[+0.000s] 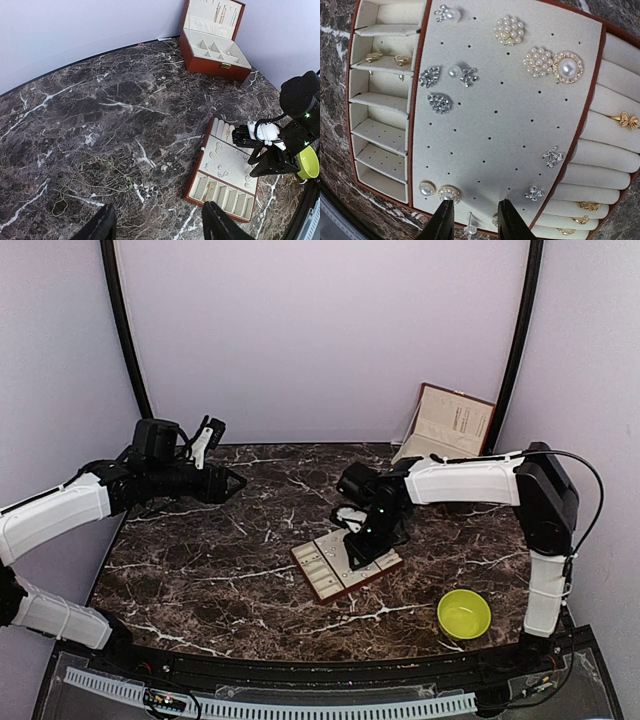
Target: Organize the mixed jewelry
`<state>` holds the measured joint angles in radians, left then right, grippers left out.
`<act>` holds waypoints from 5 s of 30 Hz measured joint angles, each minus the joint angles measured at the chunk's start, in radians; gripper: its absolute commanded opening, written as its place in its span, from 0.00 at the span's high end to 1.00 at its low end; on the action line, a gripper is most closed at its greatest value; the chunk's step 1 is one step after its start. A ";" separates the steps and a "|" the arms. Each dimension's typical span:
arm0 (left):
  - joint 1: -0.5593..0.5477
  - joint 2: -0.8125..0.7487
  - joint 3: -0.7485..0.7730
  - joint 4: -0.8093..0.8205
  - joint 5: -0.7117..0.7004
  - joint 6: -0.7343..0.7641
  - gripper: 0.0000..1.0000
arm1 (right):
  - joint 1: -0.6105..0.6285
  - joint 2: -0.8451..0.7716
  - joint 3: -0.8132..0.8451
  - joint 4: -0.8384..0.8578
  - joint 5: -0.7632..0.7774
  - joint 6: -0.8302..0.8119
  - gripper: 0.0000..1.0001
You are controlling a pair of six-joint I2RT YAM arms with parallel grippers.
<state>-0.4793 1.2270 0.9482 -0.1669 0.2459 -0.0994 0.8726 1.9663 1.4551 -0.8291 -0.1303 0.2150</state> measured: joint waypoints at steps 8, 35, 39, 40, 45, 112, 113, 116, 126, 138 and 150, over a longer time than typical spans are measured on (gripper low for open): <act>0.000 -0.002 -0.003 0.000 -0.014 0.002 0.39 | 0.000 -0.069 -0.029 0.049 0.000 0.014 0.68; 0.000 -0.027 -0.040 0.012 -0.111 0.037 0.39 | 0.000 -0.337 -0.468 0.417 -0.060 0.127 0.65; 0.000 -0.027 -0.040 0.012 -0.117 0.041 0.39 | 0.000 -0.338 -0.493 0.447 -0.060 0.126 0.65; 0.000 -0.027 -0.040 0.012 -0.119 0.042 0.39 | 0.000 -0.338 -0.496 0.451 -0.060 0.124 0.65; 0.000 -0.027 -0.040 0.012 -0.128 0.045 0.39 | 0.000 -0.338 -0.500 0.475 -0.056 0.112 0.65; 0.000 -0.015 -0.040 0.015 -0.131 0.052 0.39 | 0.033 -0.281 -0.497 0.539 0.053 0.106 0.91; 0.000 -0.015 -0.040 0.015 -0.131 0.052 0.39 | 0.033 -0.281 -0.497 0.540 0.052 0.112 0.93; 0.000 -0.015 -0.040 0.015 -0.131 0.052 0.39 | 0.032 -0.278 -0.497 0.551 0.040 0.132 0.95; 0.000 -0.015 -0.040 0.015 -0.131 0.052 0.39 | 0.003 -0.275 -0.498 0.592 -0.010 0.184 0.96; 0.000 -0.015 -0.040 0.015 -0.131 0.052 0.39 | -0.044 -0.269 -0.521 0.634 -0.060 0.232 0.97; -0.010 -0.063 -0.126 0.121 0.050 0.109 0.33 | -0.143 -0.325 -0.537 0.681 -0.298 0.313 0.99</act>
<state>-0.4892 1.1641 0.8223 -0.0456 0.2955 0.0101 0.7292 1.6417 0.9180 -0.1486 -0.4278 0.5282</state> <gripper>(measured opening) 0.665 0.021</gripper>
